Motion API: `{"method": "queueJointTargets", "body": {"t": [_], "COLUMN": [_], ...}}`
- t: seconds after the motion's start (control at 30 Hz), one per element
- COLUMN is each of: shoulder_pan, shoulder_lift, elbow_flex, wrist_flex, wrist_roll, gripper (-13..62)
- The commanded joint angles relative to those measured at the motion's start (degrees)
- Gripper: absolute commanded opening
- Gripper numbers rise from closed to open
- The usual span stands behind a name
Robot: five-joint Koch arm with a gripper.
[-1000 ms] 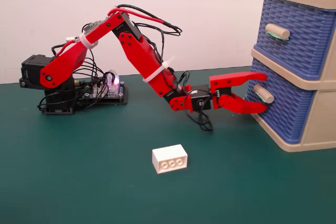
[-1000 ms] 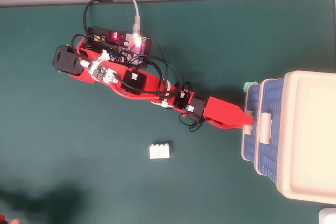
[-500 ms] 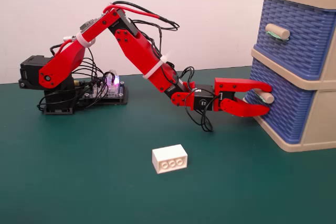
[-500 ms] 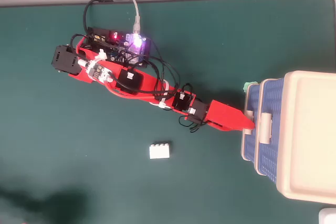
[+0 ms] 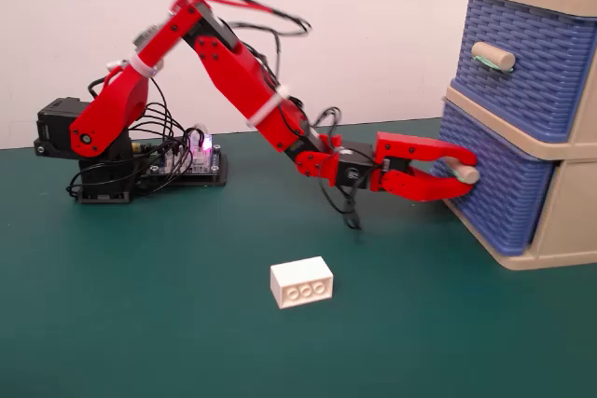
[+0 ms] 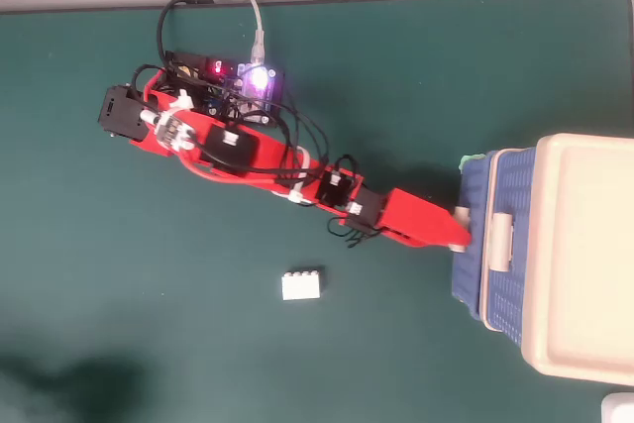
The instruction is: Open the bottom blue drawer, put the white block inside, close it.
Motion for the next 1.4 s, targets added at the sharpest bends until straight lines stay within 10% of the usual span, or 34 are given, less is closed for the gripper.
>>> {"method": "queueJointTargets", "body": {"t": [0.0, 0.3, 0.47, 0.63, 0.83, 1.03, 1.37], "shoulder_pan": [-0.97, 1.14, 2.46, 8.88, 21.18, 33.13, 34.19], "shoulder_lift": [6.94, 38.32, 41.84, 50.71, 68.12, 56.78, 32.43], "elbow_flex": [4.39, 42.36, 45.35, 46.49, 32.52, -0.79, -25.4], "wrist_flex": [-1.05, -0.97, -1.05, 2.02, 56.6, 107.14, 119.09], "wrist_roll": [0.26, 5.54, 5.8, 5.54, 5.45, 11.6, 37.62], "gripper": [-8.2, -7.6, 33.2, 34.1, 33.9, 33.9, 33.8]}}
